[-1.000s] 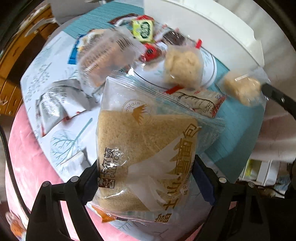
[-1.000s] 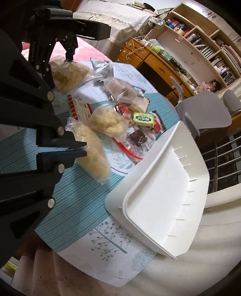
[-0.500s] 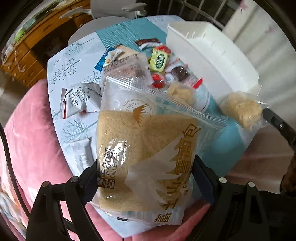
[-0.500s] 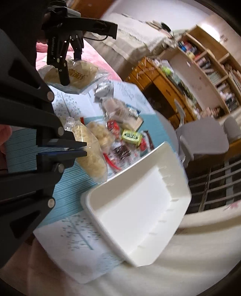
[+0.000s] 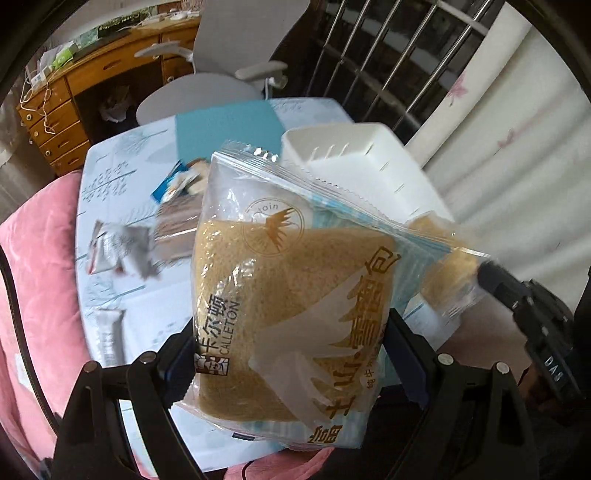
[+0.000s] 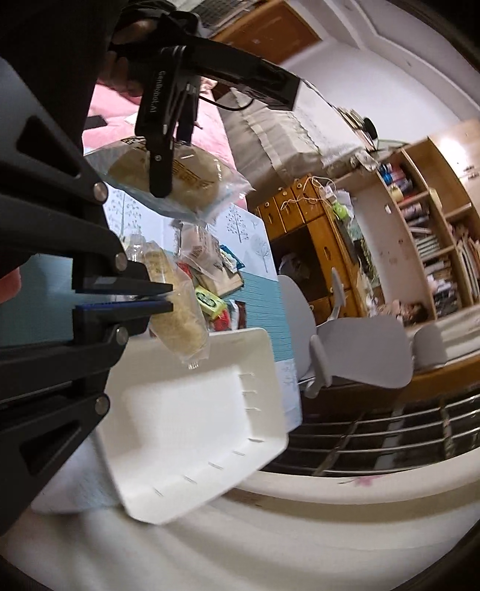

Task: Organize snacks
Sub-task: 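Carry both bags into the white tray and open both tools, then move both tools back over the snack bar and LIPO packet, then grasp the white-and-orange snack bar with the left tool while the right tool grasps the LIPO packet, then carry both packets into the white tray and open both tools, then withdraw both tools from the tray back over the table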

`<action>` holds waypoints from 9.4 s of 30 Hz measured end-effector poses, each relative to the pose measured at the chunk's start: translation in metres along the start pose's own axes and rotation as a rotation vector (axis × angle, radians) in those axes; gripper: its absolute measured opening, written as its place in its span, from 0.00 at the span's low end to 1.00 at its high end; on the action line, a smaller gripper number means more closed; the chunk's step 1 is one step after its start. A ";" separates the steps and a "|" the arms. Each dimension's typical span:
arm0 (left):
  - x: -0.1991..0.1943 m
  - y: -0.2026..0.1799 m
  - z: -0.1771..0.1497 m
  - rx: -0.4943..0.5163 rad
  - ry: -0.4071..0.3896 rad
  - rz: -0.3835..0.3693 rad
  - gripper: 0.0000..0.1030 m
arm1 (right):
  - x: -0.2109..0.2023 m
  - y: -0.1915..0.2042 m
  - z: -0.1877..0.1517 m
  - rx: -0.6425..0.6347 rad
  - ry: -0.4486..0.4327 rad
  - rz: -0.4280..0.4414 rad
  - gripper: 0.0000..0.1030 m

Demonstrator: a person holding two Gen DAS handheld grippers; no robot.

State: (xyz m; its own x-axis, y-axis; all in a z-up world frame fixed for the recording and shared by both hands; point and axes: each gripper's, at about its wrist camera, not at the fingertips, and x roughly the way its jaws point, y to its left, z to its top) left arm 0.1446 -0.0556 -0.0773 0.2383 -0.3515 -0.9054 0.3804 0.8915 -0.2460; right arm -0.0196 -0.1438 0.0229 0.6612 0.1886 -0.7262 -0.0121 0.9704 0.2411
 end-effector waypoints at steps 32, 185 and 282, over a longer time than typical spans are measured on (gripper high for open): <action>0.106 -0.090 0.064 -0.237 -0.062 -0.099 0.98 | 0.009 -0.125 0.025 0.017 0.194 -0.129 0.19; 0.075 0.041 -0.091 -0.404 -0.037 0.117 0.34 | 0.101 0.007 -0.043 -0.179 0.270 0.030 0.47; 0.045 0.262 -0.001 -0.485 0.243 0.146 0.86 | 0.185 0.030 -0.010 0.748 0.425 -0.215 0.59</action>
State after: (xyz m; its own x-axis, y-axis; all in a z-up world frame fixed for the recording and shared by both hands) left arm 0.2545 0.1620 -0.1830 0.0231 -0.1895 -0.9816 -0.1089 0.9756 -0.1909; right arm 0.0953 -0.0787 -0.1108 0.2565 0.1977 -0.9461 0.6721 0.6670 0.3216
